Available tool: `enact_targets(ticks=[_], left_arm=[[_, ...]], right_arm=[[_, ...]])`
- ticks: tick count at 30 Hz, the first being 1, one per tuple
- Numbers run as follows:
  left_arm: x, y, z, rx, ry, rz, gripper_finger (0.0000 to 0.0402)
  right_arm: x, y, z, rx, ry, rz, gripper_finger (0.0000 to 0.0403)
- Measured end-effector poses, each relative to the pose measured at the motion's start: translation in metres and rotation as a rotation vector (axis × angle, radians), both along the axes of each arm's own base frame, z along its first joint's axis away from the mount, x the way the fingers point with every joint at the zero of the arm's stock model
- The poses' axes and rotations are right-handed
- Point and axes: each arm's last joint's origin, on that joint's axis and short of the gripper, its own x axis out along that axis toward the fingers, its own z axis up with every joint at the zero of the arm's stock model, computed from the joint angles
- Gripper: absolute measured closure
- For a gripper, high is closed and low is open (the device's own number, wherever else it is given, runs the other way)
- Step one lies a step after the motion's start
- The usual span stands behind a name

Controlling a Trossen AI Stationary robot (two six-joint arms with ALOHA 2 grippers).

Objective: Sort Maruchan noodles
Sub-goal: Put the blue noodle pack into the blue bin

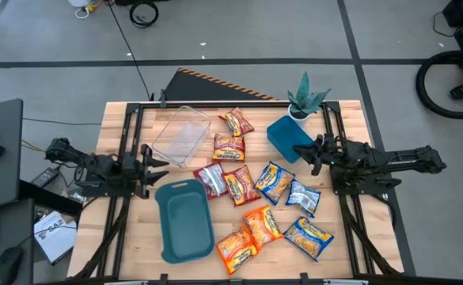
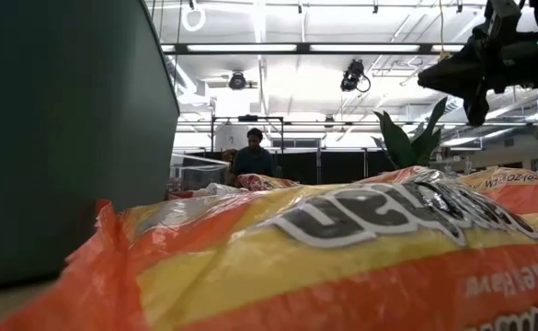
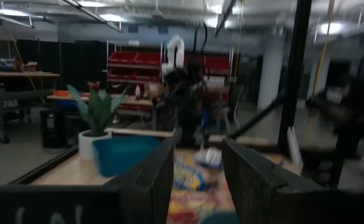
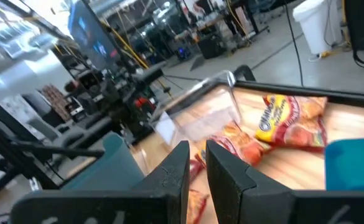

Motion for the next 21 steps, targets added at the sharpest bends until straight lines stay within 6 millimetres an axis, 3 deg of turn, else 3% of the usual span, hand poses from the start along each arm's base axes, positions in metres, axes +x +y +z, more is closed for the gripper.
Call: enact_targets(ticks=[5,11,17,21], left_arm=[[-0.001,0.001,0.005,-0.123,-0.059,-0.026,0.0260],[-0.001,0.001,0.005,-0.115,-0.059,-0.018,0.0260],[-0.002,0.005,0.005,-0.155,-0.058,0.128,0.0260],[-0.004,0.009,0.006,-0.158,-0.054,0.255,0.0260]], right_arm=[[0.000,0.000,0.005,0.002,-0.058,0.000,0.0344],[0.000,-0.001,0.006,-0.028,-0.056,-0.038,0.0344],[0.001,-0.002,0.022,-0.133,-0.060,0.032,0.0344],[0.006,-0.002,0.036,-0.215,0.032,0.064,0.0344]])
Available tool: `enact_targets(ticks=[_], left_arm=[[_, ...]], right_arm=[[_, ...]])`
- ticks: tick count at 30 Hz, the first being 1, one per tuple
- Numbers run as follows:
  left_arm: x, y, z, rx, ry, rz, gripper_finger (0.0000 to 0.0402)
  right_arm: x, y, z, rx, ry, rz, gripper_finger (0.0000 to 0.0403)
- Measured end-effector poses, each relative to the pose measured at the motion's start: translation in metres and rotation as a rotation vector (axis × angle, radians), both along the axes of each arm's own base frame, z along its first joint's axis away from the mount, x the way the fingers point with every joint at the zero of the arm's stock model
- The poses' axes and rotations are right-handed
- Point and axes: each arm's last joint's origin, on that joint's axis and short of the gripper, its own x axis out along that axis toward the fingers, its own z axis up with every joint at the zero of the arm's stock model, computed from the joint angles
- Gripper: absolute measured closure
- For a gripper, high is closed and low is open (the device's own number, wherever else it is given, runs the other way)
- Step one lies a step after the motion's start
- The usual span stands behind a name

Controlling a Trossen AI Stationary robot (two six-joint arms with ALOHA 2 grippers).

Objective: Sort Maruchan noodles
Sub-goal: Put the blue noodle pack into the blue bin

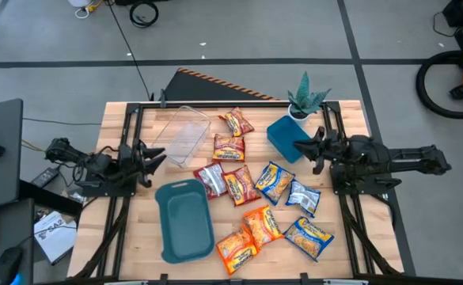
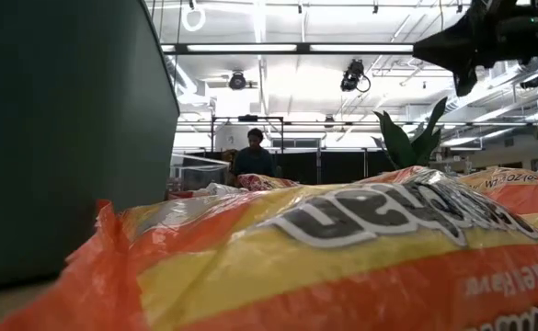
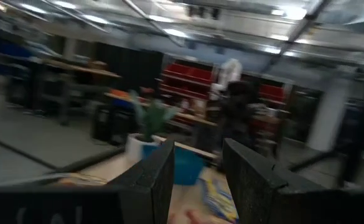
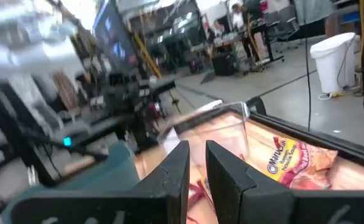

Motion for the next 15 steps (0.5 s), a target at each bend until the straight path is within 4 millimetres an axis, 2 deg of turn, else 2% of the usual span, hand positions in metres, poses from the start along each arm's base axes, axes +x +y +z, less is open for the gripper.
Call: enact_targets(ticks=[8,15], left_arm=[[-0.001,0.001,0.000,-0.048,-0.015,0.034,0.0260],[-0.002,-0.002,0.010,-0.050,-0.064,-0.121,0.0260]], right_arm=[[0.042,0.000,0.003,-0.035,0.301,0.071,0.0344],[0.079,0.001,0.009,-0.068,0.644,0.115,0.0344]])
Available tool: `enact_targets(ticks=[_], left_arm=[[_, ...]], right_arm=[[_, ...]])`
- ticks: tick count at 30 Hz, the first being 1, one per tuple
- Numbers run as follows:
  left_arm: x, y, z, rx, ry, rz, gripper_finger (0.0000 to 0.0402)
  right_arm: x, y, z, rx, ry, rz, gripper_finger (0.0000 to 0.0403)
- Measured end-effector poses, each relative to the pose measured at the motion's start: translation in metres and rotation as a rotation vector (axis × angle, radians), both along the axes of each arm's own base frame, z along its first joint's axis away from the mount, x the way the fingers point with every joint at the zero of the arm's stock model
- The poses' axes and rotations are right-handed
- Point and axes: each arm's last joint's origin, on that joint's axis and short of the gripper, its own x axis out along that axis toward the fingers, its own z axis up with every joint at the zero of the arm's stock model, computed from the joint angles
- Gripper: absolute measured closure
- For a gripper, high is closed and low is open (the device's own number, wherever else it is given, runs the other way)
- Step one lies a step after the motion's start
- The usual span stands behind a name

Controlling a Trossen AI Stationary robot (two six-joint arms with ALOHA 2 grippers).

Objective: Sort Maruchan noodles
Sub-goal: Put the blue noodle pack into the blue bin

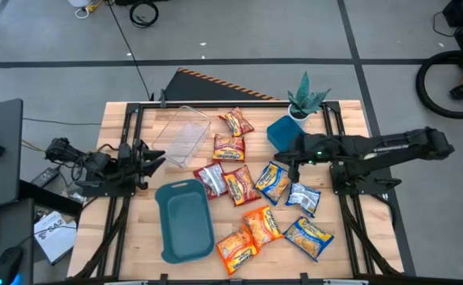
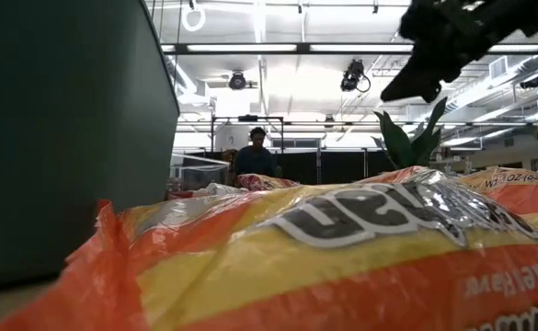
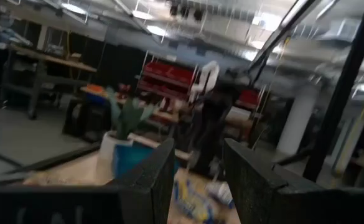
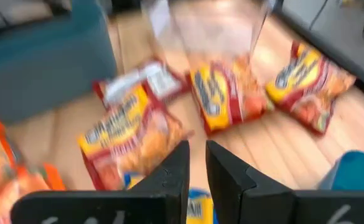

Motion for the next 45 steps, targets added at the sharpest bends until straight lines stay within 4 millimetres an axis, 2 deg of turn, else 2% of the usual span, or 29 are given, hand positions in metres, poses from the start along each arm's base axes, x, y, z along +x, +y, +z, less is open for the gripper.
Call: enact_targets(ticks=[6,13,17,20,25,33,39,45], left_arm=[[-0.001,0.001,0.006,-0.004,0.050,-0.009,0.0260],[-0.003,0.001,0.009,0.020,0.092,0.002,0.0257],[-0.004,0.003,0.010,0.031,0.147,0.054,0.0232],[-0.007,0.005,0.015,0.029,0.163,0.087,0.0200],[-0.010,0.007,0.023,0.034,0.173,0.086,0.0168],[-0.010,0.007,0.021,0.045,0.188,0.088,0.0178],[-0.010,0.007,0.022,0.082,0.203,0.107,0.0184],[-0.010,0.007,0.022,0.079,0.199,0.107,0.0184]], right_arm=[[0.031,-0.001,0.005,-0.041,0.253,0.039,0.0322],[0.064,-0.002,0.002,-0.051,0.509,0.061,0.0236],[0.080,-0.003,-0.003,-0.040,0.632,0.063,0.0200],[0.091,-0.007,-0.007,-0.013,0.714,0.052,0.0192],[0.101,-0.016,-0.018,0.054,0.828,0.055,0.0194],[0.109,-0.028,-0.039,0.094,0.906,0.018,0.0201],[0.115,-0.029,-0.053,0.079,0.943,0.049,0.0240],[0.118,-0.030,-0.058,0.080,0.942,0.053,0.0304]])
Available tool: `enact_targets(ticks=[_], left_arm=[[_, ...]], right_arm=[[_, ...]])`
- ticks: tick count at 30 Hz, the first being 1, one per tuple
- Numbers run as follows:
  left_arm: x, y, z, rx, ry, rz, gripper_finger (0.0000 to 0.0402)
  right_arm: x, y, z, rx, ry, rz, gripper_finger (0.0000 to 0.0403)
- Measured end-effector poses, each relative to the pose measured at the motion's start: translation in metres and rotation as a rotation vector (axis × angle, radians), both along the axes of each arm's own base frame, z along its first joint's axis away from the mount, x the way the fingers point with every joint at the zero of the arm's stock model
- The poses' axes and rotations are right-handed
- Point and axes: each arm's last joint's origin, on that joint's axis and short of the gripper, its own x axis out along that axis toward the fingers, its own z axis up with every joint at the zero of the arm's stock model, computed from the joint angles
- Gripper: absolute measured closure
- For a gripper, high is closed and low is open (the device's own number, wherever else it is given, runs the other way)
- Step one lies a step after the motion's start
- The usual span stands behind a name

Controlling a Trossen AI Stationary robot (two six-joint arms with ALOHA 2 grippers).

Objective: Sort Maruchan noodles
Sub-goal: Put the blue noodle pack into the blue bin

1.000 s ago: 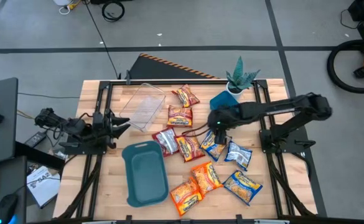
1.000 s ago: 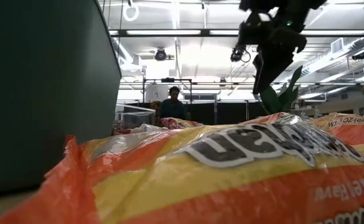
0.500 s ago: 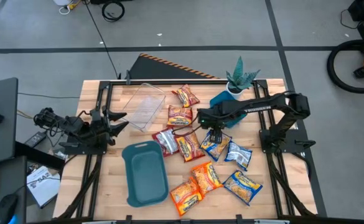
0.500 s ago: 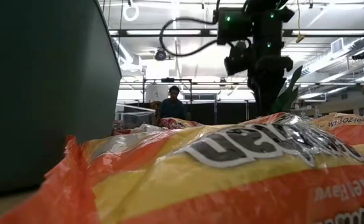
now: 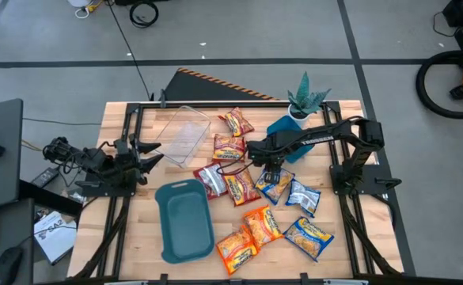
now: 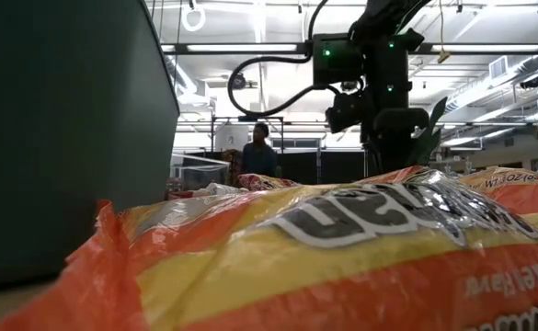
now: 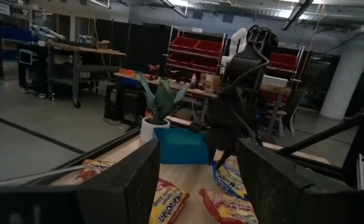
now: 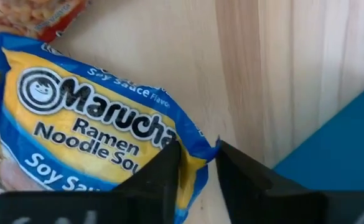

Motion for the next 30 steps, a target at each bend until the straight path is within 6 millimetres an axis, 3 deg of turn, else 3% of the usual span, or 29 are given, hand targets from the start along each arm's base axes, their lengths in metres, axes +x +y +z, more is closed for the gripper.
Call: enact_targets(ticks=[8,15,24,30], left_arm=[[0.000,0.000,0.002,0.000,-0.014,0.005,0.0184],[0.000,0.000,0.002,-0.045,-0.032,-0.011,0.0184],[0.000,0.000,0.002,-0.049,-0.037,-0.014,0.0184],[0.000,0.000,0.001,-0.045,-0.028,-0.013,0.0184]], right_arm=[[-0.002,-0.003,0.004,0.000,-0.007,0.013,0.0393],[-0.006,-0.004,0.008,0.031,0.016,0.012,0.0390],[-0.010,-0.012,0.057,0.002,-0.106,0.016,0.0393],[-0.031,-0.019,0.090,-0.046,-0.210,-0.022,0.0396]])
